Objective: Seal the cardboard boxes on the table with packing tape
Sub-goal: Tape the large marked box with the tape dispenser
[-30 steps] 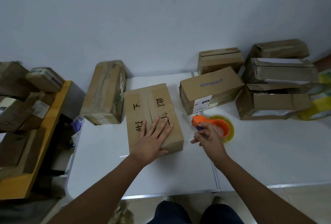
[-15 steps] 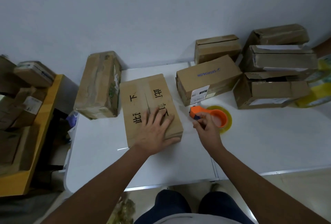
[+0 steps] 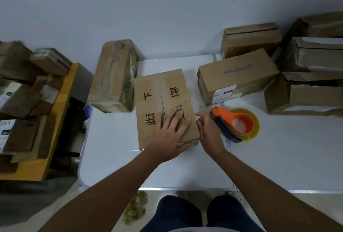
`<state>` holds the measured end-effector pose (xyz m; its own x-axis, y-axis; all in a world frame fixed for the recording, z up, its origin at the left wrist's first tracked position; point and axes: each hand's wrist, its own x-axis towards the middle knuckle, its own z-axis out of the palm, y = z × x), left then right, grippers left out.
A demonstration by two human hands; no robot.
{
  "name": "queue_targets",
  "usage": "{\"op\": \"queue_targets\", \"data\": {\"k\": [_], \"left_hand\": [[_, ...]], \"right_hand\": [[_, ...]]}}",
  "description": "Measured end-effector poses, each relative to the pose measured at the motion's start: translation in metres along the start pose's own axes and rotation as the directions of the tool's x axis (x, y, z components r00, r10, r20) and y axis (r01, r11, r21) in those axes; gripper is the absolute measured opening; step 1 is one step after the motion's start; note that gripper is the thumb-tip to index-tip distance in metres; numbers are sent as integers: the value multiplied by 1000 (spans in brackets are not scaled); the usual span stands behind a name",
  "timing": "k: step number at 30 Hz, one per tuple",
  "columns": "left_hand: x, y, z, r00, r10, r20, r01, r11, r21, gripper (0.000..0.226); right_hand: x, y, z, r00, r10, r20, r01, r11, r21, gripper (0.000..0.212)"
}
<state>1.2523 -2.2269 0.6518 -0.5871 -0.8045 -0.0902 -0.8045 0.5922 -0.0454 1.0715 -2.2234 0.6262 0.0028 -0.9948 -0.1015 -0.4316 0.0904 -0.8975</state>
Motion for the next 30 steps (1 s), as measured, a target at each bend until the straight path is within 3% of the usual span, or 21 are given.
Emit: {"op": "queue_targets", "data": {"k": [3,6,11,15,18,20,23,27,30], "left_hand": [[1,1,-1,1000,-5,19,5,1000,-9,77],[0,1,-1,1000,-15,13,15,1000,-24,79],[-1,2,-4,1000,-11,-13,11,999,-39,78],[0,1,-3,999,-16,-32,15,1000,-26,77],[0,1,-1,999,-20,-45,19,1000,-11,74],[-1,1,0,998,-20,-54,19,1000,-13,75],[0,0,0,998,-15,-64,15,1000,13,78],[0,2,0,998,-11,-62,14,999,37,78],[0,-1,2,1000,-6,-12,6,999,48,78]], "right_hand": [[1,4,4,999,35,23,-37,998,60,16],[4,12,9,998,67,3,-67,995,80,30],[8,29,12,986,155,58,-153,988,-31,26],[-18,14,4,960,277,38,-278,928,250,35],[-39,-13,7,964,121,235,-206,901,382,52],[-38,-14,2,949,4,316,-105,947,303,63],[-22,-2,-29,901,-95,423,95,995,21,84],[11,4,-58,864,-106,492,309,884,-352,81],[32,-10,-57,837,-1,547,322,810,-491,88]]}}
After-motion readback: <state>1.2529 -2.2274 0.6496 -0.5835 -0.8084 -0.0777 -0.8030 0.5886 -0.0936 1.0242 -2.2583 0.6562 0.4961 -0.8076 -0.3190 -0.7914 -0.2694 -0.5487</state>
